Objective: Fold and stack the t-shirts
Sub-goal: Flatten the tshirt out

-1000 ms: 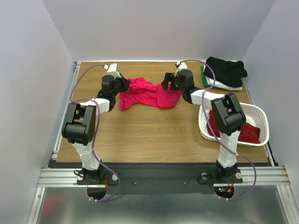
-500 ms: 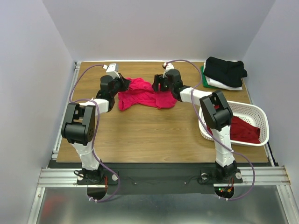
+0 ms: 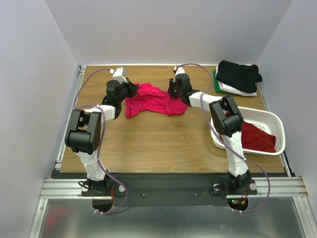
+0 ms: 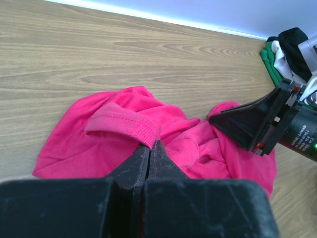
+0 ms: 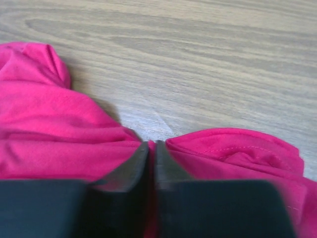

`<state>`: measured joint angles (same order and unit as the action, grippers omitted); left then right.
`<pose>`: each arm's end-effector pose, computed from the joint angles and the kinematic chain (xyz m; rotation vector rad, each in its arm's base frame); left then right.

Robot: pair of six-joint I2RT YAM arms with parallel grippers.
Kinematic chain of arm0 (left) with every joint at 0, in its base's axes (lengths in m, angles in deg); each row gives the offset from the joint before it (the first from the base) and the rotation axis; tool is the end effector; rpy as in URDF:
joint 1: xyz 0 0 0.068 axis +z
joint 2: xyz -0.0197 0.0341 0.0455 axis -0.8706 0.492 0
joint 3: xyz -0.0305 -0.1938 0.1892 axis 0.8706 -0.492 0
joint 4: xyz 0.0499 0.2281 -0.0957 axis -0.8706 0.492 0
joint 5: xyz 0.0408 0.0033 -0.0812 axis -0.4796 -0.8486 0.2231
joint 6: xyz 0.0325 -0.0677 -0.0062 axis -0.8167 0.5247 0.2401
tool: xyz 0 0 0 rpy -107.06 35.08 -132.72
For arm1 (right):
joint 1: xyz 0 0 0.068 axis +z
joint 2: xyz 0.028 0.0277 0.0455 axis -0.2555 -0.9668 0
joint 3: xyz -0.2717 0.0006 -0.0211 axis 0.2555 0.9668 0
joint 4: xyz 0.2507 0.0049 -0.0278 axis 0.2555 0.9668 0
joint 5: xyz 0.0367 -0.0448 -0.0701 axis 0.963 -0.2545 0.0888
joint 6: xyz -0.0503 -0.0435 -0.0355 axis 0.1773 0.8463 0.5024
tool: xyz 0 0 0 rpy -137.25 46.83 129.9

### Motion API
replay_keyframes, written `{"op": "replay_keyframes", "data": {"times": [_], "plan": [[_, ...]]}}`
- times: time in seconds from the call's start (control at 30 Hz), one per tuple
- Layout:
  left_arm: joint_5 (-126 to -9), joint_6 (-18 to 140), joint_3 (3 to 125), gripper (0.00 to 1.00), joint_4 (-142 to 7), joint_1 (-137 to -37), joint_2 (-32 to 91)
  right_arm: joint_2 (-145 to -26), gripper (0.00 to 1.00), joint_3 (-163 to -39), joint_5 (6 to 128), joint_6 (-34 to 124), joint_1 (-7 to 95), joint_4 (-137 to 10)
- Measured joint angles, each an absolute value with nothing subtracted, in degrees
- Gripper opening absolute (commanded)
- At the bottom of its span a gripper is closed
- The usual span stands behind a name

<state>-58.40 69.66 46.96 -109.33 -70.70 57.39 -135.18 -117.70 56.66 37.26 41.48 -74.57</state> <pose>0.4069 -0.0923 0.2263 0.0920 1.6751 -0.6486 0.4794 0.2370 0.1506 -0.1899 2.0695 0.3874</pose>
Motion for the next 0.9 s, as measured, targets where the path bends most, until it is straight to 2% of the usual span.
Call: {"op": "replay_keyframes", "data": {"times": [0.03,0.3,0.73,0.9], "plan": [[-58.4,69.7,46.9,0.0,-109.3,-70.7,57.4,-135.4,0.0,-118.0,56.5,37.5,41.5,-74.6],[-58.9,69.7,45.6,0.0,-109.1,-70.0,55.9,-133.8,0.0,-116.2,51.6,38.4,41.5,-73.4],[-68.5,67.8,41.5,0.0,-105.0,-65.1,30.9,-97.7,0.0,-96.1,37.2,44.1,41.4,-74.6],[-71.8,67.2,39.7,0.0,-101.6,-62.9,23.2,-87.2,0.0,-87.8,33.3,44.8,41.4,-75.0]]}}
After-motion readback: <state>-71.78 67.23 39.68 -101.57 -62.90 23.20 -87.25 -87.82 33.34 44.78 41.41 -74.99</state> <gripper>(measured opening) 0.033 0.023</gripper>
